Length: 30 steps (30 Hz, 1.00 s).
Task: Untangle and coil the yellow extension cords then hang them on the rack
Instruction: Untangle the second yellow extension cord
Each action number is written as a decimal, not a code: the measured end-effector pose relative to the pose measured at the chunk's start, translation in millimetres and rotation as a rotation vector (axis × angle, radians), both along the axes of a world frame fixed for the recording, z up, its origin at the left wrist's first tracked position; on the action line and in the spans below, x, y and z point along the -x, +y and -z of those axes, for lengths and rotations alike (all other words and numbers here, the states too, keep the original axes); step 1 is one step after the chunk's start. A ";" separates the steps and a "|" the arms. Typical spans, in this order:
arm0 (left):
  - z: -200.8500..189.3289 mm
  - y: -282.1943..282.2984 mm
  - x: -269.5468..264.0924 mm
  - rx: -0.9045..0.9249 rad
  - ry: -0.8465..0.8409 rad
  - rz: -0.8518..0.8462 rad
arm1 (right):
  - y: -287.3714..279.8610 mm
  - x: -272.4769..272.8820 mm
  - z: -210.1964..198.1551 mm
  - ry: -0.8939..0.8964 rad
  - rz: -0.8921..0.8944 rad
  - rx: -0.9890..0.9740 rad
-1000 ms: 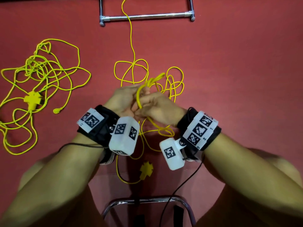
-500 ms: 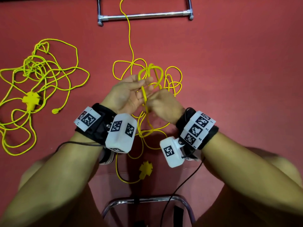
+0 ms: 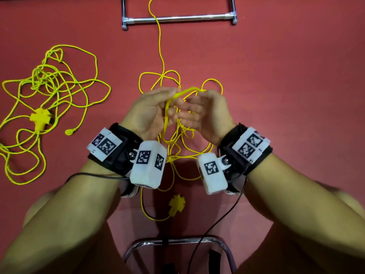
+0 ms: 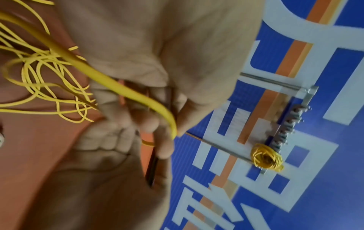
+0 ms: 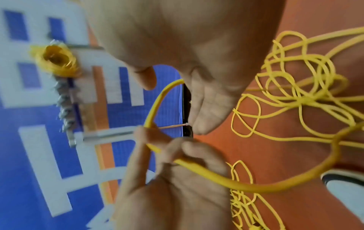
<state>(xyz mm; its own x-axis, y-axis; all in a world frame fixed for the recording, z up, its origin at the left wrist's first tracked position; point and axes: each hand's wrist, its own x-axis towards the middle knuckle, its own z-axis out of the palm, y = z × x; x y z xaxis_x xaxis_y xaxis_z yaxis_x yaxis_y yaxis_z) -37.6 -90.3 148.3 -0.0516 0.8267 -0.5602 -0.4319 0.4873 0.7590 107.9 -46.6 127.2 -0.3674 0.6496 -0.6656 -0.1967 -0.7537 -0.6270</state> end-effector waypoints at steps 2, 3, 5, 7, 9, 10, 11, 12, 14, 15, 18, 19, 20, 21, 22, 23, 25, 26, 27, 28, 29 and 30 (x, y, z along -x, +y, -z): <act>-0.1 -4.3 -5.6 0.045 0.036 0.158 | 6.1 3.1 4.1 0.069 0.134 0.016; -0.3 -6.3 -9.3 0.085 0.050 0.239 | 7.7 5.3 7.5 -0.006 0.188 -0.022; -0.6 -10.1 -16.6 0.178 0.037 0.351 | 9.4 7.1 14.9 -0.199 0.245 -0.117; 2.3 -10.7 -19.8 0.274 0.004 0.365 | 13.1 4.3 18.0 -0.224 0.240 -0.171; 8.3 -7.6 -15.8 0.332 0.030 0.297 | 13.3 0.7 15.1 -0.120 0.182 -0.238; 11.0 -5.2 -13.1 0.334 0.044 0.249 | 10.8 0.1 9.4 -0.058 0.122 -0.279; 12.4 -3.2 -9.5 0.316 0.038 0.206 | 6.8 0.9 4.5 -0.009 0.040 -0.315; 12.5 -1.7 -6.5 0.288 0.002 0.169 | -0.2 2.9 0.7 0.025 -0.064 -0.353; 7.0 -0.1 -3.3 0.243 -0.104 0.100 | -20.4 9.3 -4.1 0.061 -0.312 -0.442; 4.7 0.4 -1.5 0.251 -0.135 0.069 | -31.8 12.9 -3.0 0.054 -0.431 -0.492; 7.2 6.5 9.3 0.292 -0.197 -0.058 | -51.4 14.7 0.3 -0.083 -0.620 -0.539; 9.6 8.1 14.0 0.289 -0.193 -0.133 | -53.4 13.0 0.1 -0.150 -0.692 -0.558; 11.9 9.7 18.0 0.290 -0.185 -0.206 | -52.5 10.1 0.5 -0.226 -0.781 -0.587; 14.2 10.8 21.9 0.290 -0.184 -0.252 | -51.4 7.6 4.1 -0.326 -0.869 -0.640; 14.9 10.7 23.7 0.278 -0.198 -0.254 | -48.9 6.0 11.8 -0.427 -0.914 -0.696; 13.2 9.3 23.8 0.260 -0.203 -0.214 | -47.2 4.9 15.3 -0.505 -0.892 -0.705; 9.2 5.8 19.4 0.231 -0.151 -0.076 | -41.9 8.4 25.1 -0.575 -0.699 -0.729; 6.9 4.3 15.1 0.227 -0.113 -0.010 | -36.1 9.4 28.9 -0.527 -0.583 -0.718; 4.2 2.6 10.4 0.222 -0.085 0.040 | -29.9 9.1 26.1 -0.436 -0.452 -0.571; 2.0 1.0 5.9 0.215 -0.068 0.080 | -23.5 8.5 23.1 -0.367 -0.314 -0.381; 0.8 -0.6 1.6 0.210 -0.057 0.121 | -17.5 7.0 21.1 -0.307 -0.217 -0.205; 0.5 -2.3 -2.4 0.214 -0.046 0.170 | -12.3 4.6 20.8 -0.241 -0.175 -0.083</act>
<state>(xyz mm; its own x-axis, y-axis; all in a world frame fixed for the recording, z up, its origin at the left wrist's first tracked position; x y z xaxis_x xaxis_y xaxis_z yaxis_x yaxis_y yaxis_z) -35.1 -92.6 147.8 0.1074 0.6842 -0.7213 -0.3613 0.7028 0.6128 103.3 -58.9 106.5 -0.3165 0.6460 -0.6946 0.0929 -0.7076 -0.7004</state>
